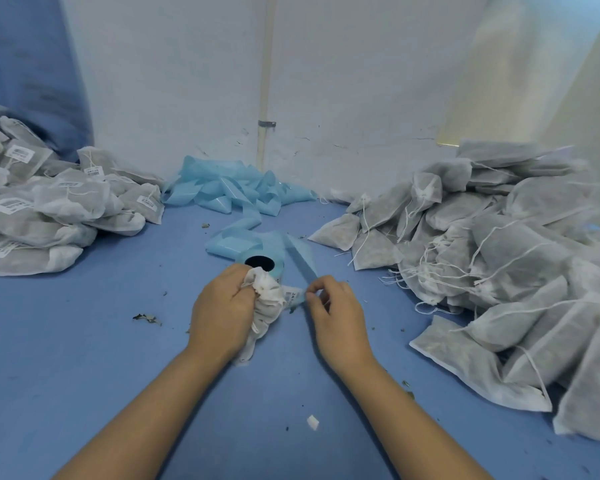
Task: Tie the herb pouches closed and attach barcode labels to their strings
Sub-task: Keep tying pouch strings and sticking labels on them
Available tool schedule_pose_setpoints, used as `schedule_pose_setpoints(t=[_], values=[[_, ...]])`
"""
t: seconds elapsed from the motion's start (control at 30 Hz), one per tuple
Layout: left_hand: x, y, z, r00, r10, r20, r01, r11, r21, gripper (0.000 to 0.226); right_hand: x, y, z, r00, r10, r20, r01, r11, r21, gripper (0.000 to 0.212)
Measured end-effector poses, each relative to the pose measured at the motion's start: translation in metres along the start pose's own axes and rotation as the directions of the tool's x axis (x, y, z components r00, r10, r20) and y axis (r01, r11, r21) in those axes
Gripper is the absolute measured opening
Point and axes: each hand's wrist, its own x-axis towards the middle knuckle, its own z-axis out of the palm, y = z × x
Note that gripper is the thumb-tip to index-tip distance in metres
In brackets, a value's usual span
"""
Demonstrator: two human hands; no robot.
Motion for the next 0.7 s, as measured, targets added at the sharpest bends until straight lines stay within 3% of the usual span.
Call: schedule_pose_setpoints(t=[0.17, 0.27, 0.37, 0.57, 0.7], values=[[0.003, 0.000, -0.002, 0.994, 0.043, 0.100, -0.054, 0.993, 0.109, 0.046, 0.002, 0.003, -0.003, 0.995, 0.083, -0.046, -0.083, 0.997, 0.000, 0.009], [0.008, 0.000, 0.000, 0.989, -0.033, 0.145, -0.032, 0.906, 0.422, 0.037, 0.001, 0.003, -0.004, 0.994, 0.099, -0.050, -0.100, 0.995, -0.006, 0.010], [0.007, 0.006, 0.004, 0.987, -0.071, 0.145, -0.026, 0.815, 0.579, 0.023, 0.002, 0.003, -0.005, 0.991, 0.117, -0.067, -0.117, 0.993, -0.010, 0.010], [0.008, 0.012, 0.005, 0.982, -0.161, 0.097, 0.069, 0.788, 0.612, 0.021, 0.004, 0.004, -0.006, 0.974, 0.197, -0.109, -0.185, 0.977, 0.106, 0.009], [0.006, 0.008, 0.005, 0.988, -0.104, 0.116, 0.011, 0.789, 0.614, 0.018, 0.004, 0.004, -0.007, 0.961, 0.217, -0.168, -0.194, 0.970, 0.146, 0.010]])
